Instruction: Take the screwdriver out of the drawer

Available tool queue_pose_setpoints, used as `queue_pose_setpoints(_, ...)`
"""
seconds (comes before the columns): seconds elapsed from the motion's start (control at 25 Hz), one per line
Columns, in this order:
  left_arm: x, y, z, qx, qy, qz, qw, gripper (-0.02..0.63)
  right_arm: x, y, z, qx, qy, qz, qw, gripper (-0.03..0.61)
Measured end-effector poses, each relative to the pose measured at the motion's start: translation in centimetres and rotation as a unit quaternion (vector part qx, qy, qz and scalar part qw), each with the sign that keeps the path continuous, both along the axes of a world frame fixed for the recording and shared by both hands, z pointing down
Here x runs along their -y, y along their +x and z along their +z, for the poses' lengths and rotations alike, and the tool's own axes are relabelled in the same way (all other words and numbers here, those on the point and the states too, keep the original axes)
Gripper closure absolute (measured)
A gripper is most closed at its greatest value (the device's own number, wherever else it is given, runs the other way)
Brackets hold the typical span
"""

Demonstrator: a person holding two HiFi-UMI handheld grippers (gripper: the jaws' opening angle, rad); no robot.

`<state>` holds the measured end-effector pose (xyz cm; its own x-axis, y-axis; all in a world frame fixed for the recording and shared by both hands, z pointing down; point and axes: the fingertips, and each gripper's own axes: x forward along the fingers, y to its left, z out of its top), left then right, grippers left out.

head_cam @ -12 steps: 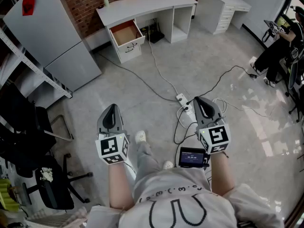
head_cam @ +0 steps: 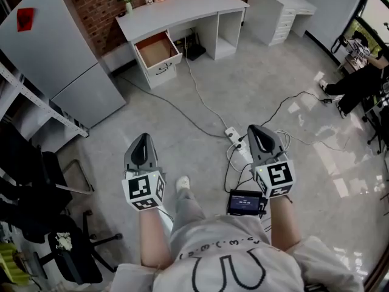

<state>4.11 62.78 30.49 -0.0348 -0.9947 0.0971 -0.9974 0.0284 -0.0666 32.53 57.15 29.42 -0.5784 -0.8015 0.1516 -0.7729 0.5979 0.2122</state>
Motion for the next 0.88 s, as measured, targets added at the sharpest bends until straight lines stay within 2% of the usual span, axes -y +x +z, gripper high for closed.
queue_pose_setpoints(0.2,4.5,-3.0,0.5,-0.003,-0.008,0.012,0.9999,0.601,4.2,-2.8,0.0,-0.007,-0.001,0.011,1.000,0.558)
queue_pose_setpoints(0.64,14.6,-11.4,0.1,-0.009,-0.021,0.038,0.9990,0.601,12.7,-13.1,-1.1,-0.007,-0.012,0.007,1.000,0.558)
queue_pose_setpoints(0.88,19.3,-15.3,0.2,-0.008,-0.025,0.058,0.9980,0.601,16.4,-16.6,-1.0,0.001,-0.017,0.030,0.999,0.558)
